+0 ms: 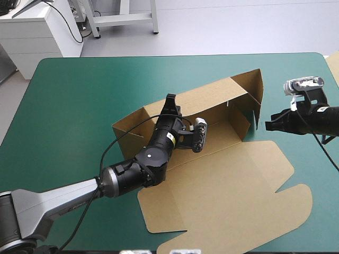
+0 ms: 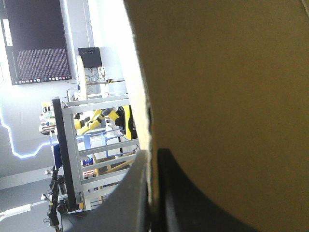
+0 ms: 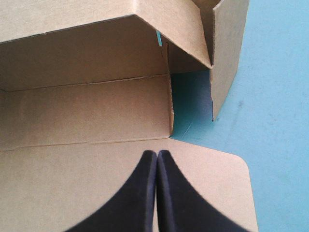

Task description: Fold the box

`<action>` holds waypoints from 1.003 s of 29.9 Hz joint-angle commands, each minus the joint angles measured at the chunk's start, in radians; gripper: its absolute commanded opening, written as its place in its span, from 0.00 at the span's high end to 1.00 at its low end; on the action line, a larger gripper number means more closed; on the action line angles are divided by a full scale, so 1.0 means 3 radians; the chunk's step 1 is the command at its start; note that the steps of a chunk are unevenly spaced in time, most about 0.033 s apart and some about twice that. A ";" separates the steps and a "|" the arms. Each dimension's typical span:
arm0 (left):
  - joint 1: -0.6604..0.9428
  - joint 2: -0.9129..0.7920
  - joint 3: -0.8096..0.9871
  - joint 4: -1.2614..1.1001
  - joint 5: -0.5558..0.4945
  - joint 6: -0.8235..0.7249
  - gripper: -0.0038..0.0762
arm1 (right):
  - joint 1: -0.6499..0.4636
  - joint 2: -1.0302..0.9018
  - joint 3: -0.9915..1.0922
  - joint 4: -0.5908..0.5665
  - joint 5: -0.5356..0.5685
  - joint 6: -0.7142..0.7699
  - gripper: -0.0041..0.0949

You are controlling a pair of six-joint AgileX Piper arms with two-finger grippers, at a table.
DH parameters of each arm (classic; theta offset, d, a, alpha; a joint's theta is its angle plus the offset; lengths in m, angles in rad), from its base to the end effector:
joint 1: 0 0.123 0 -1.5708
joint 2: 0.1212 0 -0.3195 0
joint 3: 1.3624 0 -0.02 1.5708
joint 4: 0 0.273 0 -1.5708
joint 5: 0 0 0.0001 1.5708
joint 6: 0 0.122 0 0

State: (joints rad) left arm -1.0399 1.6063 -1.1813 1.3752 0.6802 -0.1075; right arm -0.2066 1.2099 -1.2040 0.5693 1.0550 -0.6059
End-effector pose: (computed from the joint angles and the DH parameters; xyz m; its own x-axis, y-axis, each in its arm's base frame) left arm 0.2668 -0.3055 0.3215 0.2943 0.9551 -0.0338 0.3659 -0.0799 0.9272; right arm 0.2679 0.0023 0.3912 -0.6996 -0.1202 -0.7044 -0.3266 0.9305 0.1656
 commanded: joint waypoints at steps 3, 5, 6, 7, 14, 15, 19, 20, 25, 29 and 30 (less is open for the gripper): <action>-0.0060 -0.0094 -0.0049 0.0443 -0.0109 -0.0445 0.96 | -0.0030 -0.0075 -0.0094 0.0130 -0.0196 -0.0047 0.98; -0.0060 -0.0094 -0.0049 0.0640 -0.0093 -0.0636 0.96 | -0.0030 -0.0075 -0.0094 0.0130 -0.0216 -0.0047 0.98; -0.0060 -0.0094 -0.0049 0.0692 -0.0085 -0.0665 0.96 | -0.0030 -0.0075 -0.0094 0.0130 -0.0216 -0.0047 0.98; -0.0060 -0.0094 -0.0049 0.0764 -0.0085 -0.0704 0.96 | -0.0030 -0.0075 -0.0094 0.0130 -0.0216 -0.0047 0.98; -0.0060 -0.0094 -0.0049 0.0872 -0.0085 -0.0737 0.96 | -0.0030 -0.0075 -0.0094 0.0122 -0.0217 -0.0111 0.98; -0.0060 -0.0094 -0.0049 0.0879 -0.0085 -0.0737 0.96 | -0.0030 -0.0075 -0.0094 0.0122 -0.0217 -0.0112 0.98; -0.0060 -0.0094 -0.0047 0.0929 -0.0205 -0.0737 0.96 | -0.0030 -0.0075 -0.0094 0.0122 -0.0242 -0.0176 0.98; -0.0060 -0.0094 -0.0047 0.0928 -0.0222 -0.0737 0.96 | -0.0030 -0.0075 -0.0094 0.0122 -0.0251 -0.0176 0.98; -0.0060 -0.0094 -0.0047 0.0960 -0.0250 -0.0803 0.96 | -0.0030 -0.0075 -0.0094 0.0122 -0.0373 -0.0176 0.98; -0.0060 -0.0094 -0.0047 0.1101 -0.0262 -0.0818 0.96 | -0.0030 -0.0075 -0.0094 0.0122 -0.0465 -0.0176 0.98; -0.0060 -0.0094 -0.0047 0.1101 -0.0269 -0.0818 0.96 | -0.0030 -0.0075 -0.0094 0.0122 -0.0518 -0.0162 0.98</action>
State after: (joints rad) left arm -1.0498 1.6199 -1.1698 1.6361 0.5870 -0.3402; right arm -0.2066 1.2099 -1.2040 0.5693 0.9694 -0.6458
